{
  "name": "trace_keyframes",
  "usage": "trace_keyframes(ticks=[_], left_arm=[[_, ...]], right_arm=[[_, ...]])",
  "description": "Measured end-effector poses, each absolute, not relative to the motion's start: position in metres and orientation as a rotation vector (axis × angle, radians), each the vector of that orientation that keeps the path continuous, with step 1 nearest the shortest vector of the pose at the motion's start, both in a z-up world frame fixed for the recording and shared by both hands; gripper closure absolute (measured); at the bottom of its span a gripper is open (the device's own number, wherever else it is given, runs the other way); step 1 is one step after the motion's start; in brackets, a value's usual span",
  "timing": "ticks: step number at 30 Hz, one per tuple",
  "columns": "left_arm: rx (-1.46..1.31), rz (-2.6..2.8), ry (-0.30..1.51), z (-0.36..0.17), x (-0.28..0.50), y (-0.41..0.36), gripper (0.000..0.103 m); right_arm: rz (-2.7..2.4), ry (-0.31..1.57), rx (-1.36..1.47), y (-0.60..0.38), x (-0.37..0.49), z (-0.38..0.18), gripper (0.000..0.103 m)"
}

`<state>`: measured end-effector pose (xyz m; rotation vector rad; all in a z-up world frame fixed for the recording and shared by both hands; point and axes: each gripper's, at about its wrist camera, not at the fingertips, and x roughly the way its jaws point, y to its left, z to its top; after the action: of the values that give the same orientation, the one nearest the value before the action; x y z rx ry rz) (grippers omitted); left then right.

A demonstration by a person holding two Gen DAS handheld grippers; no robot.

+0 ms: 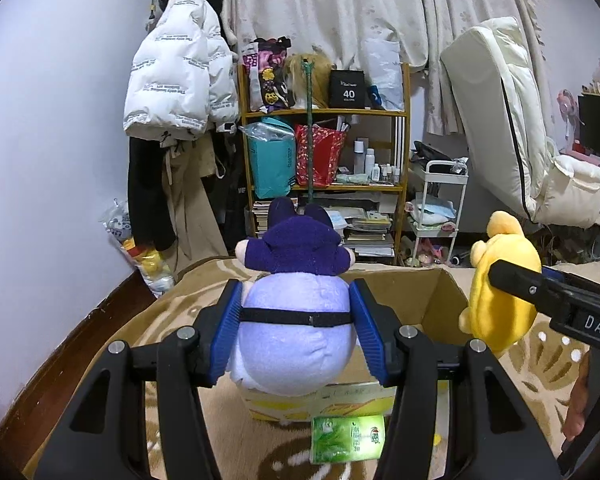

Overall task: Organize soft objects
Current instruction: 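Lift the yellow and purple-white plushes and carry them over the box, then open both tools to drop the yellow and purple-white plushes into the box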

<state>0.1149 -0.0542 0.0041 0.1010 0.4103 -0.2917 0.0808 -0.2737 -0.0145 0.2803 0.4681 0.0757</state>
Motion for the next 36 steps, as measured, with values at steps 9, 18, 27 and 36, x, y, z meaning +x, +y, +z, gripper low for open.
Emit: trace_keyframes(ticks=[9, 18, 27, 36], left_arm=[[0.115, -0.288, 0.454, -0.010, 0.132, -0.061, 0.050], [0.113, -0.292, 0.501, -0.022, 0.144, -0.065, 0.049], [0.141, -0.284, 0.541, -0.032, 0.149, -0.068, 0.047], [0.152, -0.265, 0.543, -0.035, 0.150, -0.067, 0.041]], right_arm=[[0.099, 0.489, 0.264, -0.271, 0.104, -0.025, 0.035], [0.094, 0.506, 0.251, -0.270, 0.111, -0.033, 0.034], [0.087, 0.518, 0.264, -0.272, 0.116, -0.040, 0.032], [0.115, 0.540, 0.284, -0.270, 0.122, -0.043, 0.030]])
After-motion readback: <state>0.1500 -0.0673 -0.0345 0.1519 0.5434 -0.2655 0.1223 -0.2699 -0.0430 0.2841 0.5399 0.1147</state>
